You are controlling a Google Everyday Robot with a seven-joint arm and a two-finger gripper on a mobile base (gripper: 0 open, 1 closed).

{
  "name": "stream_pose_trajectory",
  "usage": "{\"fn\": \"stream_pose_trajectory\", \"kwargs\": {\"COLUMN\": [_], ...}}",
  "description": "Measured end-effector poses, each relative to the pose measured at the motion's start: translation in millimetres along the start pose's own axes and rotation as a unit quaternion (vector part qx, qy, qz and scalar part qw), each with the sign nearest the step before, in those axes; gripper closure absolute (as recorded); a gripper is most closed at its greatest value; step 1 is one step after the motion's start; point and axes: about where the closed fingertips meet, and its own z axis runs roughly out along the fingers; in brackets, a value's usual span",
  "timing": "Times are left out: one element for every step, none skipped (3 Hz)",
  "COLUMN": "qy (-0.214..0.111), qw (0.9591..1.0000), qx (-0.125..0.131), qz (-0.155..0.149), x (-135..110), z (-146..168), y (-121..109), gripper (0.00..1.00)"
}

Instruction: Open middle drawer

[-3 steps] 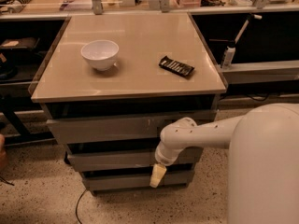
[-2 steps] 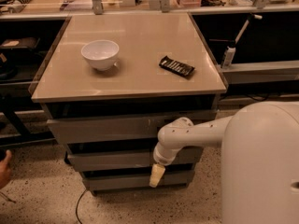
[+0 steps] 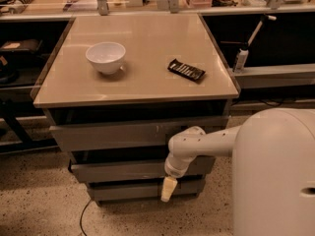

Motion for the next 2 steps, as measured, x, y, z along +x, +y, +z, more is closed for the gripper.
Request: {"fn": "stream_pose_trajectory", "kwargs": {"qy": [0.007,0.017], "qw": [0.9996,0.9973], "qx": [-0.026,-0.066], "qz": [0.003,0.026], "x": [14.5,47.6], "z": [-3.4,-20.4], "y": [16.4,50.0], "gripper": [0.0,0.0]}}
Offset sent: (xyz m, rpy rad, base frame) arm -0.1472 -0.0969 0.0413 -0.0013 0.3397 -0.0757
